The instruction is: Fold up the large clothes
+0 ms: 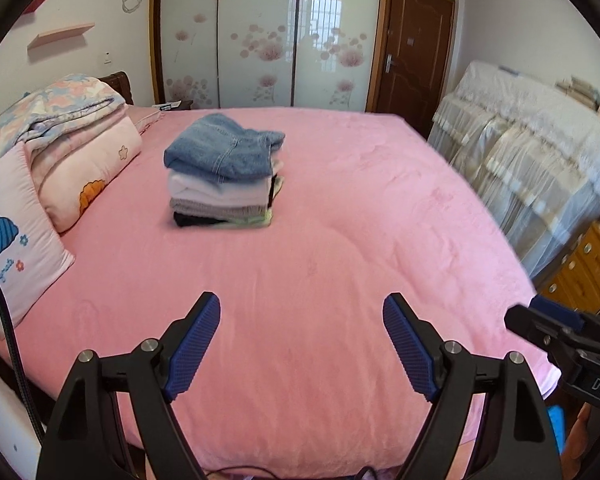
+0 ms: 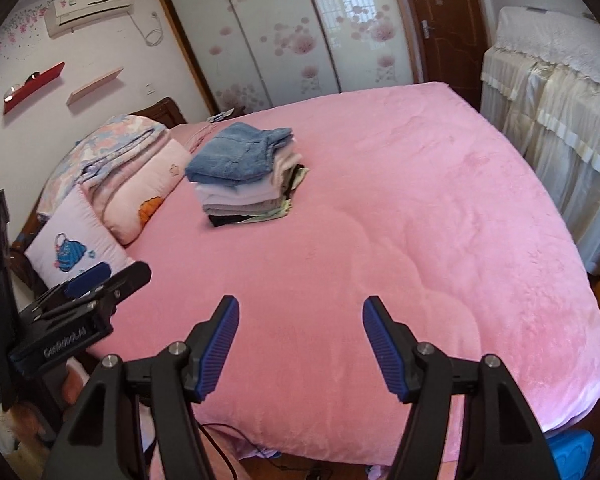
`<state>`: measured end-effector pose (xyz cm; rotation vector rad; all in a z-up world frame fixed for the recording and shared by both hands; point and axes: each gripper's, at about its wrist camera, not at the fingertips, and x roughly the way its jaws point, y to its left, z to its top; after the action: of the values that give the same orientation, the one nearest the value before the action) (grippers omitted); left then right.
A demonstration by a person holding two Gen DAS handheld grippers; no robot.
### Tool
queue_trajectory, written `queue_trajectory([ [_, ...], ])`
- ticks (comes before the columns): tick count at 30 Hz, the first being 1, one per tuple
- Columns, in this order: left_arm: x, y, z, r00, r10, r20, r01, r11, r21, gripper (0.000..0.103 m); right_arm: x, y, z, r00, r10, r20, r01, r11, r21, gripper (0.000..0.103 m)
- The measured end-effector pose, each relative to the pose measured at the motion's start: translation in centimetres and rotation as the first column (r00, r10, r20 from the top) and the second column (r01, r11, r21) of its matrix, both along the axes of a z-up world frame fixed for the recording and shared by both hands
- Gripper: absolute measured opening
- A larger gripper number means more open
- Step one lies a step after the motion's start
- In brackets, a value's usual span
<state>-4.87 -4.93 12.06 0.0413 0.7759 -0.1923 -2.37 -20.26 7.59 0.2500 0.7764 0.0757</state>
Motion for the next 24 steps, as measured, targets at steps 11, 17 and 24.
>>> queue_trajectory([
  [11,-2.1,-1.6,-6.3,0.993,0.096,-0.070,-0.088,0.991,0.105,0.083,-2.0,1.9,-5.0,0.995,-0.101,0.025,0.104,0.988,-0.118,0.065],
  [17,-1.9,-1.2,-8.4,0.983,0.157,-0.090,-0.144,0.981,0.133,0.083,-2.2,1.7,-6.9,0.992,-0.128,0.003,0.127,0.982,-0.138,0.065],
  [24,-1.1,-1.7,-9.1,0.984,0.133,-0.118,-0.118,0.985,0.127,0.083,-1.8,2.0,-8.2,0.993,-0.118,-0.022,0.113,0.981,-0.158,0.065],
])
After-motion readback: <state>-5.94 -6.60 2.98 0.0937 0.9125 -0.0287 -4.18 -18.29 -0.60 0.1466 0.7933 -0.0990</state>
